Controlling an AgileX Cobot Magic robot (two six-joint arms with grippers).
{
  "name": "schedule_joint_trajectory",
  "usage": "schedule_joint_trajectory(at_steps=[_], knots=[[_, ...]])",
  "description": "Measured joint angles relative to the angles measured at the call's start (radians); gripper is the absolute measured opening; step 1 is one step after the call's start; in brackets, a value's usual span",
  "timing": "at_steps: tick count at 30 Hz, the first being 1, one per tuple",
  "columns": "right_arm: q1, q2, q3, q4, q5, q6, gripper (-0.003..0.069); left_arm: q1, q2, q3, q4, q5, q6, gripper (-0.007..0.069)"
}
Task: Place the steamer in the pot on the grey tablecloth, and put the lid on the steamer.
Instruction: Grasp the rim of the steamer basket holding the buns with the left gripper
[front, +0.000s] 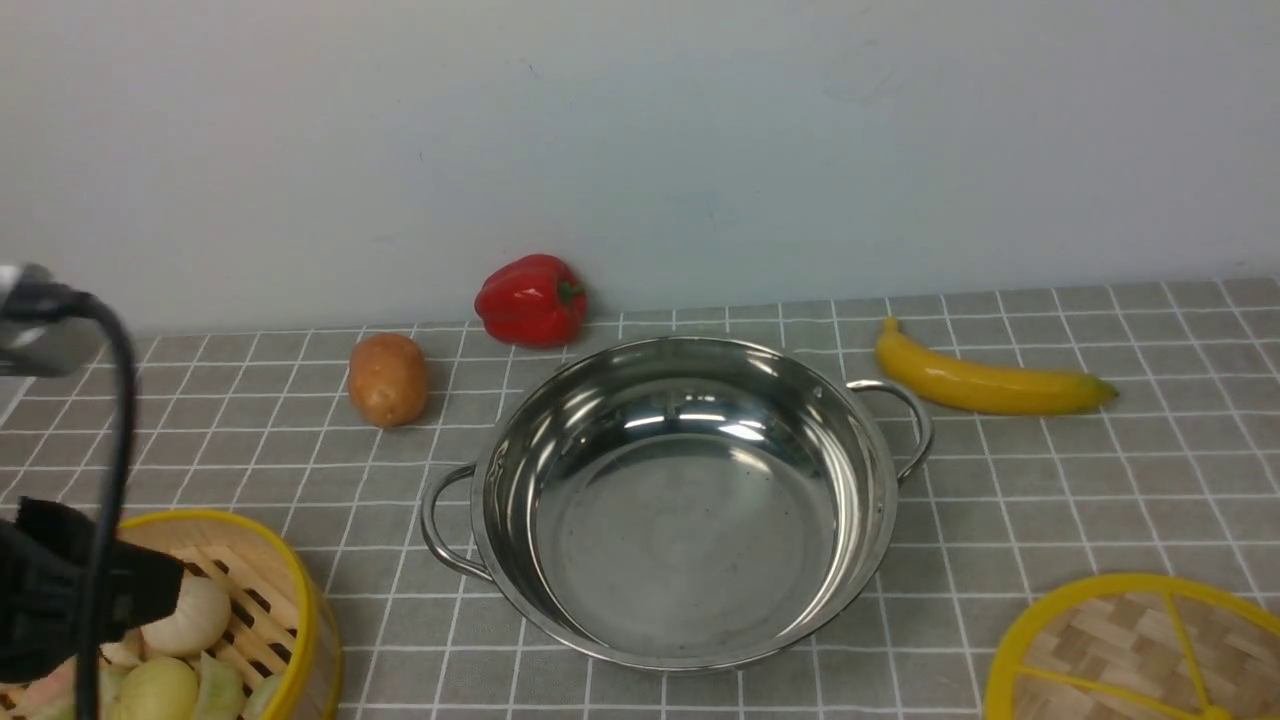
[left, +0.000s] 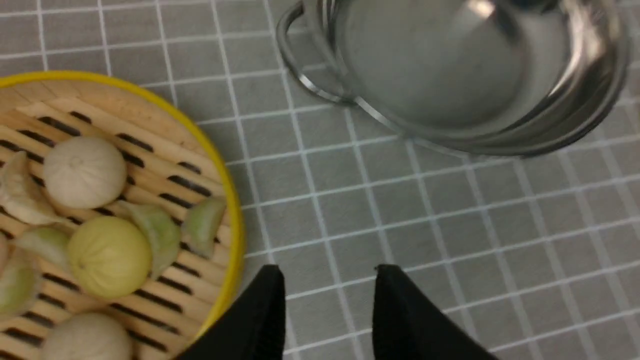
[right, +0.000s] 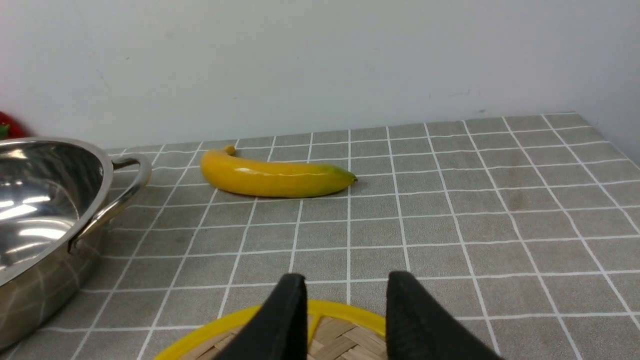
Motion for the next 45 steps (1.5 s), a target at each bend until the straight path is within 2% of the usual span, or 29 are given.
schedule_joint_trajectory(at_steps=[2,3,5,9,16,22,25,29,37,45], knots=[[0.0,0.0,0.0,0.0,0.0,0.0,0.0245,0.0,0.09,0.0,0.039,0.0,0.1,0.0243],[0.0,0.0,0.0,0.0,0.0,0.0,0.0245,0.0,0.098,0.0,0.042,0.0,0.111,0.0243],[0.0,0.0,0.0,0.0,0.0,0.0,0.0245,0.0,0.182,0.0,0.053,0.001,0.239,0.0243],[0.0,0.0,0.0,0.0,0.0,0.0,0.0245,-0.001,0.25,0.008,0.084,0.001,0.303,0.0243],[0.0,0.0,0.0,0.001,0.0,0.0,0.0245,-0.042,0.257,0.101,0.235,0.001,0.305,0.0243],[0.0,0.0,0.0,0.001,0.0,0.0,0.0245,-0.167,0.243,0.237,0.324,0.008,0.345,0.0243],[0.0,0.0,0.0,0.001,0.0,0.0,0.0245,-0.179,0.231,0.246,0.363,0.013,0.345,0.0243],[0.0,0.0,0.0,0.001,0.0,0.0,0.0245,-0.179,0.228,0.247,0.364,0.009,0.348,0.0243],[0.0,0.0,0.0,0.001,0.0,0.0,0.0245,-0.179,0.243,0.252,0.362,-0.117,0.366,0.0244],[0.0,0.0,0.0,0.001,0.0,0.0,0.0245,-0.179,0.336,0.255,0.362,-0.177,0.371,0.0303]])
